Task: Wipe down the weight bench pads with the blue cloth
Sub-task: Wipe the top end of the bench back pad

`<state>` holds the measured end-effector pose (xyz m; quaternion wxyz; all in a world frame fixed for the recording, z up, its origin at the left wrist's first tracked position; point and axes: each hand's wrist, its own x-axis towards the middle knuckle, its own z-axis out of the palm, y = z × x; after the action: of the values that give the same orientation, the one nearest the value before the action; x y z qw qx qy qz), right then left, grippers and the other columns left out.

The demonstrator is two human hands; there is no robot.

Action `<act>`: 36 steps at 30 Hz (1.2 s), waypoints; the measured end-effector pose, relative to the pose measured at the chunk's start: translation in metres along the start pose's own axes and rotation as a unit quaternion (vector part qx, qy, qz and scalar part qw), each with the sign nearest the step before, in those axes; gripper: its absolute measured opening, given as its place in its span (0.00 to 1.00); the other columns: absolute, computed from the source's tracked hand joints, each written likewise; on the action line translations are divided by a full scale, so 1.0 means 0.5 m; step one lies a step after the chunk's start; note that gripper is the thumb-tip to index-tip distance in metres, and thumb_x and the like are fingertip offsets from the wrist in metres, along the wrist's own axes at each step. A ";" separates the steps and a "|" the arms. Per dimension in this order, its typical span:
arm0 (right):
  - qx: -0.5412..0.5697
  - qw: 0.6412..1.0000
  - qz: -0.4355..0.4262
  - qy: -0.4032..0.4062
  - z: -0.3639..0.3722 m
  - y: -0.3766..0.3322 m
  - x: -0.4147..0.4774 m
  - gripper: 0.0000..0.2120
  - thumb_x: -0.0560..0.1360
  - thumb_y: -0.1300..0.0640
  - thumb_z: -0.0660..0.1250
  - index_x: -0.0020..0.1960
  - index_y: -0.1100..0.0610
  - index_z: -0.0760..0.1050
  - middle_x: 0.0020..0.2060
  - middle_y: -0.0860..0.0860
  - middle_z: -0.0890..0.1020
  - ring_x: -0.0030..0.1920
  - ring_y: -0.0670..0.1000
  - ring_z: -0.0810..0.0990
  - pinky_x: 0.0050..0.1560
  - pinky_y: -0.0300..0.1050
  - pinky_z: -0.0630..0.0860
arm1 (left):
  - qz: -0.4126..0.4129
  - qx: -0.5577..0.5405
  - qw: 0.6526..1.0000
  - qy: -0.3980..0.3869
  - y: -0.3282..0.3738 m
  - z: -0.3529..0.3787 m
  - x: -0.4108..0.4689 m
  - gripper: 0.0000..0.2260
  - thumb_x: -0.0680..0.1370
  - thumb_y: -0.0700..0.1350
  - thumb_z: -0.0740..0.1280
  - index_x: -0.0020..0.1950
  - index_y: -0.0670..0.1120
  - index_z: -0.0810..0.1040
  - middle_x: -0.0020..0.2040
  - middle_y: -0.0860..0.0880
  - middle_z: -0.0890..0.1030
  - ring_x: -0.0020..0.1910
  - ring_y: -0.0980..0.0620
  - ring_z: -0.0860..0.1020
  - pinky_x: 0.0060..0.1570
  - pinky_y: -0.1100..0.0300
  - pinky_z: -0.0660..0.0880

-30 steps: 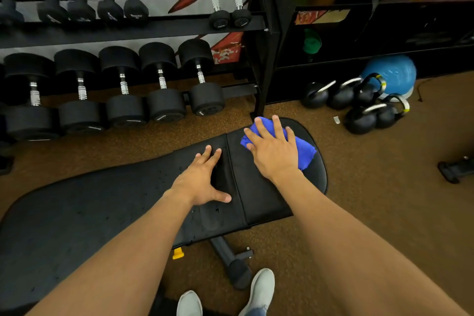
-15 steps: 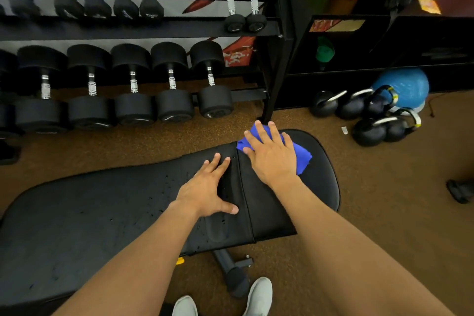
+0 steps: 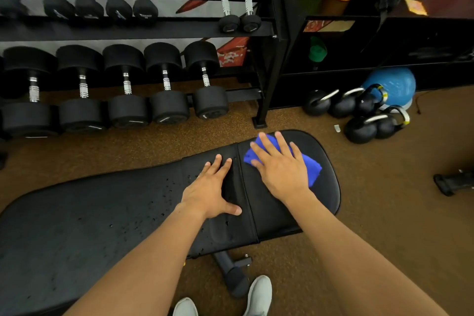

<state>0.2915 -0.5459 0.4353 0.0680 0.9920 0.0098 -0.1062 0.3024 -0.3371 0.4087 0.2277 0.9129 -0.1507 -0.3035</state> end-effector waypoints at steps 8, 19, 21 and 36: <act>0.000 0.999 -0.028 0.021 0.030 -0.055 -0.048 0.24 0.85 0.43 0.49 0.80 0.45 0.59 0.81 0.46 0.56 0.81 0.57 0.50 0.77 0.60 0.55 | 0.012 0.000 1.000 0.008 -0.008 0.000 -0.007 0.60 0.64 0.65 0.79 0.82 0.62 0.39 0.81 0.60 0.35 0.82 0.53 0.40 0.74 0.42 0.64; 0.025 0.989 0.138 0.046 -0.005 0.025 0.020 0.26 0.85 0.41 0.44 0.82 0.45 0.51 0.82 0.47 0.49 0.81 0.57 0.42 0.78 0.60 0.50 | 0.015 0.004 1.000 -0.004 -0.009 -0.001 -0.004 0.60 0.65 0.65 0.79 0.81 0.62 0.38 0.81 0.59 0.35 0.82 0.52 0.40 0.73 0.42 0.65; 0.004 0.995 0.086 0.043 0.018 -0.003 -0.025 0.26 0.85 0.41 0.44 0.82 0.45 0.52 0.82 0.47 0.50 0.81 0.57 0.44 0.78 0.60 0.52 | 0.015 0.000 1.000 -0.002 -0.008 -0.002 -0.003 0.60 0.65 0.65 0.79 0.81 0.62 0.38 0.81 0.59 0.35 0.82 0.52 0.40 0.74 0.42 0.64; 0.059 0.976 0.197 0.070 0.014 0.101 -0.082 0.27 0.85 0.39 0.47 0.81 0.44 0.52 0.82 0.47 0.50 0.81 0.59 0.47 0.76 0.59 0.56 | 0.018 0.002 1.000 -0.009 -0.006 0.002 0.001 0.60 0.64 0.67 0.78 0.82 0.61 0.39 0.82 0.58 0.35 0.82 0.50 0.40 0.75 0.41 0.60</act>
<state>0.2517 -0.5969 0.4437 0.0282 0.9817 -0.1872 -0.0210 0.3025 -0.3349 0.4059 0.2305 0.9077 -0.1697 -0.3068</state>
